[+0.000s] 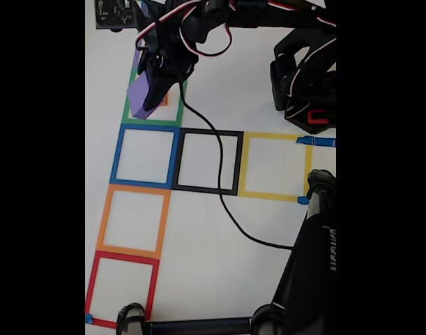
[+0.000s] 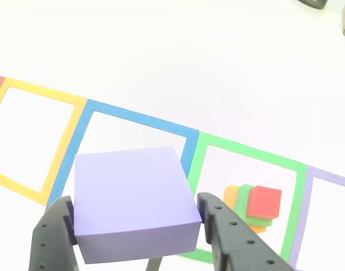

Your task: Tower of hanoi

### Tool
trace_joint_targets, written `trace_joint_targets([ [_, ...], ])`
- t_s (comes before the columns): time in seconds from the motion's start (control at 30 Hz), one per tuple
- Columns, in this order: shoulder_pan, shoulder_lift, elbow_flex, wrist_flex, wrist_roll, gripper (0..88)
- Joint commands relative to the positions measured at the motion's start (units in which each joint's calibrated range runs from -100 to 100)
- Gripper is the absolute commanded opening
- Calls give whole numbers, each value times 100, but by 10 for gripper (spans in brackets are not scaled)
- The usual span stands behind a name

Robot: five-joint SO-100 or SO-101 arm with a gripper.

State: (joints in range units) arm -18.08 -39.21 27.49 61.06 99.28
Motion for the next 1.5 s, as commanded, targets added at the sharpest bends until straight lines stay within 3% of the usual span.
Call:
trace_joint_targets([
  [0.0, -167, 187, 551, -1127, 72, 18],
  [0.2, -234, 357, 1842, -2689, 72, 17],
  [0.37, -244, 712, 3296, -4730, 72, 16],
  [0.63, -416, 1754, 4169, -6900, 72, 15],
  [1.23, -685, 4531, 4224, -10374, 72, 15],
  [1.47, -704, 5169, 4160, -11086, 72, 19],
])
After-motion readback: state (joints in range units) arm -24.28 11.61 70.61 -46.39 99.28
